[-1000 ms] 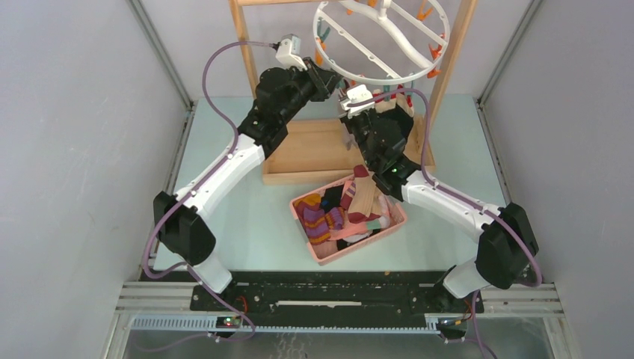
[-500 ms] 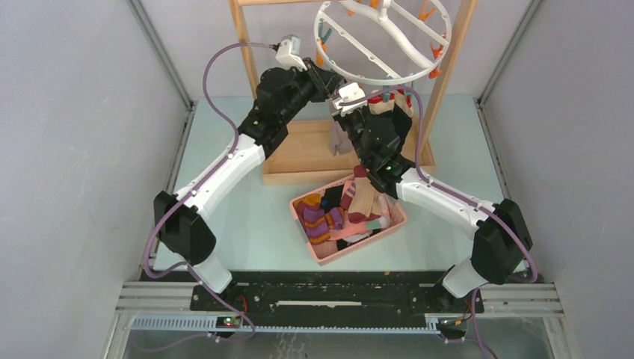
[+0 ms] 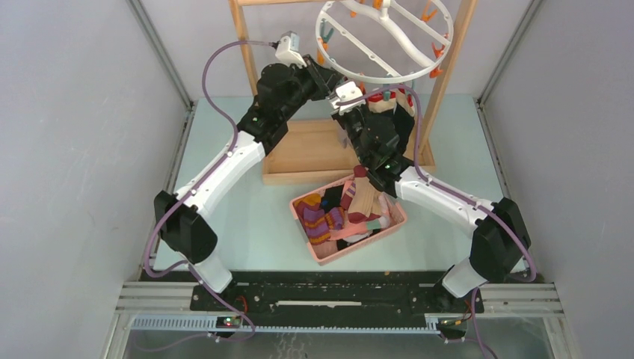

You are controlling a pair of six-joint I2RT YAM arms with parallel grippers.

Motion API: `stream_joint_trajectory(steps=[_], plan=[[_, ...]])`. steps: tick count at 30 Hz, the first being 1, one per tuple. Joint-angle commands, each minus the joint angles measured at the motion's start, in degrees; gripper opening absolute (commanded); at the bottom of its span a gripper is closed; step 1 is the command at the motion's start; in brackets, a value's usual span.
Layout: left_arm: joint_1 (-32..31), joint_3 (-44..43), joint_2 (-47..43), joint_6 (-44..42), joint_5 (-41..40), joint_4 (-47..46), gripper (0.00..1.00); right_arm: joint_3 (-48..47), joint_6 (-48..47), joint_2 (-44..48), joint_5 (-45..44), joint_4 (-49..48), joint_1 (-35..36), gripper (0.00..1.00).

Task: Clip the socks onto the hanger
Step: Clamp the sock onto the hanger.

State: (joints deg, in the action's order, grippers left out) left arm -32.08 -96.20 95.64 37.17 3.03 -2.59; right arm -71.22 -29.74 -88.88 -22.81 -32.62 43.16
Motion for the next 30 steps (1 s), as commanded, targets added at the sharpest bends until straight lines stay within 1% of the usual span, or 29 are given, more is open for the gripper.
stream_joint_trajectory(steps=[1, 8, 12, 15, 20, 24, 30], plan=[[0.47, -3.6, 0.21, 1.93, -1.95, 0.39, 0.0, -3.61, -0.52, 0.78, 0.63, -3.59, -0.64, 0.0], [0.45, -4.2, 0.51, 1.75, -1.88, 0.64, 0.0, -3.66, 2.88, 1.6, 3.98, -2.92, -1.63, 0.0], [0.43, -4.43, 0.6, 1.21, -1.97, 1.09, 0.0, -3.55, 2.11, 1.96, 3.58, -2.37, -2.14, 0.0], [0.44, -4.39, 0.69, 1.09, -1.97, 1.22, 0.0, -2.61, 2.1, 3.48, 5.42, -2.79, -2.72, 0.0], [0.43, -4.76, 0.95, 1.09, -1.9, 1.35, 0.0, -2.43, 3.34, 4.69, 8.69, -0.22, -4.14, 0.0], [0.43, -5.28, 1.13, 0.4, -1.89, 1.77, 0.0, -2.45, 5.25, 6.08, 14.28, 3.77, -5.23, 0.0], [0.43, -5.66, 1.51, -0.22, -1.42, 1.84, 0.0, -2.57, 5.59, 6.45, 15.22, 5.09, -5.45, 0.0]])
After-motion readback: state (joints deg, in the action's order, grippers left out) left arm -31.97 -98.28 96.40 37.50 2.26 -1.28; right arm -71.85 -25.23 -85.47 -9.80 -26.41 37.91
